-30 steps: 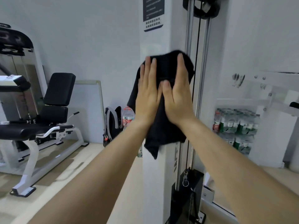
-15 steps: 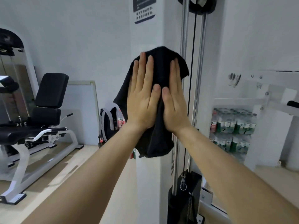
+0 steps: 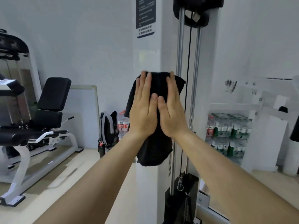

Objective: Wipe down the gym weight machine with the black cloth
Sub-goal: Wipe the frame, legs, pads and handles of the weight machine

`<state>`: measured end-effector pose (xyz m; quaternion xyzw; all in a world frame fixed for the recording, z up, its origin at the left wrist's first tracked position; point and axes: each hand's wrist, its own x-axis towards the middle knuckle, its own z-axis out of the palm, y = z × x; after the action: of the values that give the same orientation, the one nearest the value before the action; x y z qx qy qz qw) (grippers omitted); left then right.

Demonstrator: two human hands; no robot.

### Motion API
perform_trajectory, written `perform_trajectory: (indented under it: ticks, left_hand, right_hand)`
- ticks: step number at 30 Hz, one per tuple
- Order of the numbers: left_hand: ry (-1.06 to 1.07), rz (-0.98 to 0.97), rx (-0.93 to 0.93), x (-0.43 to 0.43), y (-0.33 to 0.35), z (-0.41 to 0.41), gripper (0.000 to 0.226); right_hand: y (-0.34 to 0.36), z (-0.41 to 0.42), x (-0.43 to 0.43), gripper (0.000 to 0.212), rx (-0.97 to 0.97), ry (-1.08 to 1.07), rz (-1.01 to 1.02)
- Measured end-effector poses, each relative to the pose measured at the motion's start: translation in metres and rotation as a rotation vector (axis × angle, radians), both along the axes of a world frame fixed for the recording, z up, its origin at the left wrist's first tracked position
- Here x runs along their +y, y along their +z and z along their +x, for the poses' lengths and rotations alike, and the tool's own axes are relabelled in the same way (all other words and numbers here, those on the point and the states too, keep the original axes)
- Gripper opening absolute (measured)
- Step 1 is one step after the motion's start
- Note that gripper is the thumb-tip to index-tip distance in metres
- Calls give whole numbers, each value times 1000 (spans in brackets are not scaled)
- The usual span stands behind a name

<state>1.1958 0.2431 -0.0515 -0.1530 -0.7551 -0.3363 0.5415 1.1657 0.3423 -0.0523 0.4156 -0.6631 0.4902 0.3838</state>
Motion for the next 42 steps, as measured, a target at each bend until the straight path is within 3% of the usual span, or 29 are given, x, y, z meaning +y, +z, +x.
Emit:
perform_trajectory:
  ticks: [4,7,11,16,19,22,27,30,42]
  left_hand:
    - [82,-61,70,-5,41,-22,56]
    - [135,-68,121,-9,30,-30,56]
    - [117,-65,120,-8,-37,-30,56]
    - [133,-71,-11,-4,-138,-16,58]
    - [135,-106,-96,-5,-165,-4,60]
    - [139,-139,-115,-8,-143,3,59]
    - [154,-156,14,-9,-51,-11,57]
    - [169,-116,56,-8,-44,-22,57]
    - [150,-68,36,-3,-210,-21,58]
  right_hand:
    - [37,-14,-9,59,48,11,-20]
    - [28,-16,-15,58,74,37,-67]
    - [-40,-15,-17,59,50,69,-68]
    - [-136,-6,-9,64,-4,-5,19]
    - [-161,-1,-1,64,-4,-96,105]
    - [-141,1,1,66,16,-103,120]
    - [-55,-8,-13,63,8,-23,-37]
    - [-48,-15,-17,61,41,-1,-68]
    - [-209,-10,-12,61,-31,49,-33]
